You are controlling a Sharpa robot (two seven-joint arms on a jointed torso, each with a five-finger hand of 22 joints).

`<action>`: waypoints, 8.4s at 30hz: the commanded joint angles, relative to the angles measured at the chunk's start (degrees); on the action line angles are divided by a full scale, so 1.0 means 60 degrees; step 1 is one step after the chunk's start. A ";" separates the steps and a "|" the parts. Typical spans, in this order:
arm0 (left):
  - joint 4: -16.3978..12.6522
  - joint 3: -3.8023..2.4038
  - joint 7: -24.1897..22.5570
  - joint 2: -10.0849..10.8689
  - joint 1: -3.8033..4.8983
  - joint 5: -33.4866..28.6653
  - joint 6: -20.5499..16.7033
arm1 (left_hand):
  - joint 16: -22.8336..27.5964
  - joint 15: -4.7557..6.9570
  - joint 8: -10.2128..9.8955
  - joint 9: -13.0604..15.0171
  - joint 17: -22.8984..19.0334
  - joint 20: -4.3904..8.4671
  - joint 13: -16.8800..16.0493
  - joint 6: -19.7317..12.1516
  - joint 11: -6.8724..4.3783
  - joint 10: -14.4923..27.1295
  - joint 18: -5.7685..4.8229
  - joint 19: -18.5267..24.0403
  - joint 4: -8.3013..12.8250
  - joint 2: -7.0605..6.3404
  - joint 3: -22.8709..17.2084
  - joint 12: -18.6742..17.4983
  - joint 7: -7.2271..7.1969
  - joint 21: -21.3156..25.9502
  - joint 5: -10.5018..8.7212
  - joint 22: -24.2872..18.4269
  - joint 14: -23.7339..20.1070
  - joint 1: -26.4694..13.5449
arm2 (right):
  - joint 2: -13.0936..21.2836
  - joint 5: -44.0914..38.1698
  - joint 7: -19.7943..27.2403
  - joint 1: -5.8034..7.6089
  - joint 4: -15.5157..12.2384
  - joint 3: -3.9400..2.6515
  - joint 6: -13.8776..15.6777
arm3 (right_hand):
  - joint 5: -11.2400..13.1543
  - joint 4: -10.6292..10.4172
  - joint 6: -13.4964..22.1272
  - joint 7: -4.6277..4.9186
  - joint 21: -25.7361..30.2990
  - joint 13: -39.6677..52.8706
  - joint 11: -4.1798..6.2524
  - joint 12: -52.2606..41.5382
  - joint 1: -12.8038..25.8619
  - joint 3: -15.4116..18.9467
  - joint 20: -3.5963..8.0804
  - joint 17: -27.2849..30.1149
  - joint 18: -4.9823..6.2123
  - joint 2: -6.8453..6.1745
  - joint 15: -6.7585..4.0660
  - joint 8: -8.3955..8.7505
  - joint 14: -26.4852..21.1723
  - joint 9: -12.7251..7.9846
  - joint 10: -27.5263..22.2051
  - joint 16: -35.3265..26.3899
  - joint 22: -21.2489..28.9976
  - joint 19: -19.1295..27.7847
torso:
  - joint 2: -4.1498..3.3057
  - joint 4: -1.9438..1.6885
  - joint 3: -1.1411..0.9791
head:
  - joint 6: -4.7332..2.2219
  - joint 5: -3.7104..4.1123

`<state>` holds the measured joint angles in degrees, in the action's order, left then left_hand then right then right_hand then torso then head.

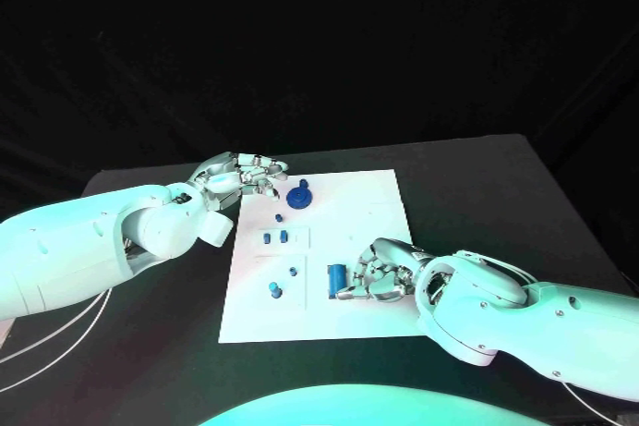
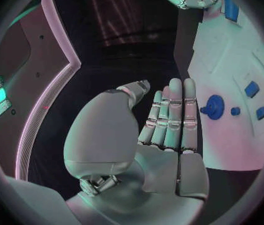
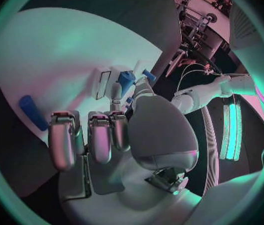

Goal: Assemble the parts on the task board

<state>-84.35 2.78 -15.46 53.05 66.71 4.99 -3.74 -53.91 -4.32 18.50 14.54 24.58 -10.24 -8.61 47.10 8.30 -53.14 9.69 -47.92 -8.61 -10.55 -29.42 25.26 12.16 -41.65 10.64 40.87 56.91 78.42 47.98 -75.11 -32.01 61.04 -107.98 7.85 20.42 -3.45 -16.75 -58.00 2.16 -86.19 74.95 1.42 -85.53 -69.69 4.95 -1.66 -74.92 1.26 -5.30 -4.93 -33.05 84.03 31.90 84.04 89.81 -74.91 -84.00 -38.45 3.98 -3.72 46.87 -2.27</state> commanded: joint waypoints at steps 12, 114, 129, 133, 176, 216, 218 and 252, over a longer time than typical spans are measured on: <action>-0.0015 -0.0006 -0.0002 -0.0013 -0.0003 0.0022 0.0095 | -0.0043 -0.0023 0.0028 0.0008 0.0019 -0.0013 -0.0012 -0.0061 0.0021 0.0072 0.0124 -0.0077 0.0017 0.0026 -0.0039 0.0049 0.0015 0.0035 0.0010 -0.0010 -0.0056 0.0099 | -0.0131 -0.0135 0.0070 -0.0036 0.0225 0.0001 -0.0245 | -0.0015 0.0062 0.0050 -0.0001 -0.0011 0.1967 0.0067 0.0040 -0.0424 -0.0370 0.0101 -0.2513 -0.0100 0.0321 -0.0042 0.0043 0.0994 -0.0069 0.0601 0.0031 -0.2368 -0.0869 | -0.0007 -0.0009 0.0007 | 0.0007 -0.0014; -0.0085 -0.0005 -0.0018 0.0092 -0.0005 0.0000 0.0106 | -0.0044 -0.0028 0.0048 0.0013 0.0032 -0.0013 -0.0013 -0.0075 0.0025 0.0088 0.0122 -0.0097 -0.0006 0.0062 -0.0045 0.0072 0.0019 0.0053 0.0009 -0.0014 -0.0060 0.0108 | 0.1275 -0.2059 -0.0082 -0.0588 -0.0180 -0.0043 0.1045 | -0.0012 -0.0009 -0.0056 0.0242 0.0165 0.1624 -0.0147 0.0693 -0.0292 -0.1355 -0.0087 -0.2428 -0.0068 -0.0342 0.0145 0.1120 0.0974 -0.0441 0.0339 -0.0015 -0.2325 -0.0823 | -0.0003 0.0027 0.0022 | -0.0111 0.0294; -0.0088 -0.0005 0.0013 0.0090 -0.0005 0.0001 0.0129 | -0.0044 -0.0028 0.0048 0.0013 0.0032 -0.0013 -0.0013 -0.0075 0.0025 0.0088 0.0122 -0.0097 -0.0006 0.0062 -0.0045 0.0072 0.0019 0.0053 0.0009 -0.0014 -0.0060 0.0108 | 0.0512 -0.2019 -0.0239 -0.0591 0.0398 -0.0044 0.0824 | -0.0012 0.0009 -0.0132 0.0197 0.0158 0.1636 -0.0107 0.0680 -0.0232 -0.1463 -0.0057 -0.2440 -0.0069 -0.0202 0.0113 0.1080 0.0977 -0.0412 0.0357 -0.0009 -0.2327 -0.0826 | -0.0005 0.0009 0.0024 | -0.0084 0.0277; -0.0094 -0.0005 0.0021 0.0108 -0.0004 0.0001 0.0131 | -0.0044 -0.0028 0.0048 0.0013 0.0032 -0.0013 -0.0013 -0.0075 0.0025 0.0088 0.0122 -0.0097 -0.0006 0.0062 -0.0045 0.0072 0.0019 0.0053 0.0009 -0.0014 -0.0060 0.0108 | 0.0388 -0.2065 -0.0257 -0.0596 0.0496 -0.0044 0.0759 | -0.0010 0.0015 -0.0155 0.0186 0.0145 0.1635 -0.0099 0.0683 -0.0241 -0.1476 -0.0052 -0.2437 -0.0071 -0.0197 0.0106 0.1064 0.0976 -0.0402 0.0357 -0.0010 -0.2330 -0.0829 | -0.0008 0.0008 0.0022 | -0.0069 0.0260; -0.0132 -0.0005 0.0074 0.0188 -0.0003 0.0033 0.0146 | -0.0044 -0.0028 0.0048 0.0013 0.0032 -0.0013 -0.0013 -0.0075 0.0025 0.0088 0.0122 -0.0097 -0.0006 0.0062 -0.0045 0.0072 0.0019 0.0053 0.0009 -0.0014 -0.0060 0.0108 | 0.0549 -0.2779 -0.0516 -0.0616 0.0486 -0.0044 0.0382 | -0.0014 0.0087 -0.0163 0.0109 0.0159 0.1632 -0.0021 0.0743 -0.1308 -0.2064 0.0032 -0.2428 -0.0070 -0.0603 0.0031 0.1009 0.0974 -0.0338 0.0350 -0.0017 -0.2328 -0.0827 | -0.0002 0.0019 0.0021 | -0.0029 0.0232; -0.0157 -0.0005 0.0082 0.0201 -0.0003 0.0199 0.0117 | -0.0037 -0.0025 0.0068 0.0017 0.0042 -0.0008 -0.0012 -0.0089 0.0023 0.0106 0.0122 -0.0110 0.0012 0.0077 -0.0063 0.0093 0.0018 0.0068 0.0018 -0.0014 -0.0071 0.0160 | 0.0539 -0.4022 -0.0528 -0.0490 0.0132 -0.0049 -0.0115 | 0.0005 0.1236 -0.0380 0.0133 0.0059 0.1560 -0.0031 0.0988 -0.1236 -0.5736 0.0026 -0.2481 -0.0091 -0.0845 0.0038 0.1597 0.0986 -0.0863 0.0311 0.0010 -0.2356 -0.0858 | -0.0001 0.0004 0.0036 | 0.0007 0.0239; -0.0156 -0.0005 0.0084 0.0196 -0.0003 0.0200 0.0117 | -0.0036 -0.0023 0.0070 0.0018 0.0042 -0.0007 -0.0012 -0.0088 0.0022 0.0106 0.0123 -0.0111 0.0021 0.0083 -0.0071 0.0095 0.0017 0.0067 0.0021 -0.0013 -0.0072 0.0175 | 0.0535 -0.3711 -0.0444 -0.0439 0.0129 -0.0053 0.0246 | 0.0009 0.1188 -0.0405 0.0126 -0.0064 0.1602 -0.0026 0.0918 -0.0941 -0.5760 0.0033 -0.2513 -0.0112 -0.0901 0.0034 0.1565 0.0994 -0.0844 0.0350 0.0031 -0.2384 -0.0884 | -0.0002 0.0002 0.0038 | -0.0001 0.0247; -0.0189 -0.0005 0.0157 0.0174 -0.0001 0.0347 0.0215 | -0.0023 -0.0010 0.0083 0.0020 0.0042 0.0008 -0.0009 -0.0089 0.0016 0.0110 0.0126 -0.0121 0.0109 0.0110 -0.0134 0.0105 0.0016 0.0048 0.0031 0.0009 -0.0081 0.0296 | 0.0118 -0.0786 -0.0483 -0.0439 0.0337 0.0000 0.1126 | 0.0022 0.0754 -0.0512 0.0125 -0.0289 0.1778 -0.0028 0.0659 0.0474 -0.5206 0.0047 -0.2513 -0.0150 -0.1120 0.0032 0.1410 0.0994 -0.0746 0.0492 0.0031 -0.2434 -0.0929 | -0.0001 0.0024 0.0011 | 0.0120 0.0270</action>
<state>-85.28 2.78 -14.39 54.20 66.71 6.38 -3.62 -53.91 -4.32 18.74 14.56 24.76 -10.24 -8.61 46.90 8.50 -52.93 9.70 -48.34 -8.06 -9.82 -29.96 25.68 11.95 -41.43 10.64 40.85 56.91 79.60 48.77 -79.38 -34.44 58.56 -105.99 7.83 28.68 -3.46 -12.31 -60.84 2.63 -87.92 74.92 0.92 -81.36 -67.32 -26.60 -1.75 -74.91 1.26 -11.84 -4.43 -24.43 83.92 27.39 83.95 89.82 -74.92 -84.11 -38.46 4.10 -3.61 47.57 -0.60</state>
